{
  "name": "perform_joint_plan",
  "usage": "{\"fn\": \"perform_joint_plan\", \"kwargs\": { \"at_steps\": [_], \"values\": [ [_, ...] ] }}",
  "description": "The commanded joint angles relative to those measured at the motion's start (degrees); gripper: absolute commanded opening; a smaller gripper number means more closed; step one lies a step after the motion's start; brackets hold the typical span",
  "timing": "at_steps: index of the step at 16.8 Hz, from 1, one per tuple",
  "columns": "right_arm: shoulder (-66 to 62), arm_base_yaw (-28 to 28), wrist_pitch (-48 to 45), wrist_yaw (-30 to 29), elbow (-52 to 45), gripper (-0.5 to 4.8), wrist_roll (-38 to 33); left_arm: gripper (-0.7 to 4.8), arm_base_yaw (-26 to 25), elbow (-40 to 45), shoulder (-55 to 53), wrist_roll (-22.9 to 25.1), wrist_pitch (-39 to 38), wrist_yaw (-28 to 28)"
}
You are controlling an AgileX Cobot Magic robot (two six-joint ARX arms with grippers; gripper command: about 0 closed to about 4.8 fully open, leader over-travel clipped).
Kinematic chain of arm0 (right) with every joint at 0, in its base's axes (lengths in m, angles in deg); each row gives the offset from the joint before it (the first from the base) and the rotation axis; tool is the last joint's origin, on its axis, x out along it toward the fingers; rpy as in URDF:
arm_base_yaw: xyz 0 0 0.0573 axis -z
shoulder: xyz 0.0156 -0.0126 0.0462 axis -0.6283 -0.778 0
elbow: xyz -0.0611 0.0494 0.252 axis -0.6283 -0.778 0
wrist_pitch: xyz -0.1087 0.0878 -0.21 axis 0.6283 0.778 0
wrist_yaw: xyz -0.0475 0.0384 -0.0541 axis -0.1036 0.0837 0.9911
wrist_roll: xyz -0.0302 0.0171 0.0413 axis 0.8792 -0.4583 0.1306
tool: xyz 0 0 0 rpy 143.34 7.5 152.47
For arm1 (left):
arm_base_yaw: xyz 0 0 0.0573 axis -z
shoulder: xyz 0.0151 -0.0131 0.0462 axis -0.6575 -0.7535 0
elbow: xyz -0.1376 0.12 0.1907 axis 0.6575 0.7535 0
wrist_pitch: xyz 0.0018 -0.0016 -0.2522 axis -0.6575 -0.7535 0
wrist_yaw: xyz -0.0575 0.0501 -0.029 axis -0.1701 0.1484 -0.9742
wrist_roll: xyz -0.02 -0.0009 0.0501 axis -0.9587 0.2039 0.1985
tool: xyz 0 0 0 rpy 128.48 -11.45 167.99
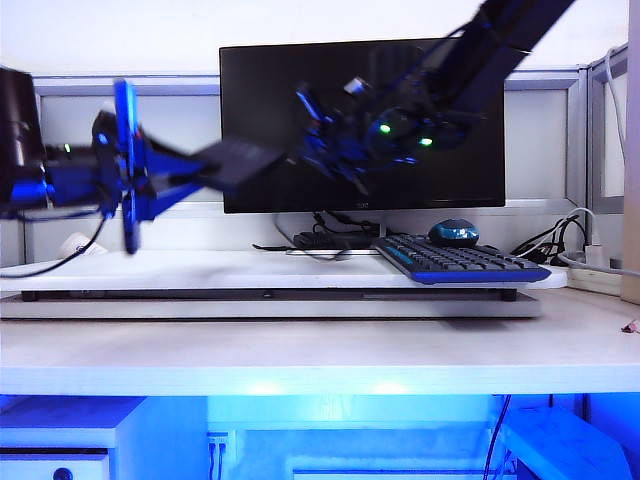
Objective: Unplug the data cable of the portable hard drive.
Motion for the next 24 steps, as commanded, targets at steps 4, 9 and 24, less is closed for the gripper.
{"fn": "perform_joint_plan", "kwargs": {
  "at_steps": [4, 9, 24],
  "values": [
    [0.17, 0.7, 6.05, 1.64, 0.35, 1.54, 0.31, -0.06, -1.53, -0.22, 0.26, 7.23, -17.49, 24.83],
    [0.24, 0.52, 11.06, -3.63, 0.35, 2.75, -0.35, -0.06, -3.02, -0.31, 0.26, 7.28, -20.2, 33.51],
    [0.42, 0.37, 19.39, -8.92, 2.62, 3.81, 8.0, 4.79, -5.9, -19.3, 0.24, 61.0, -54.58, 40.19]
  ]
}}
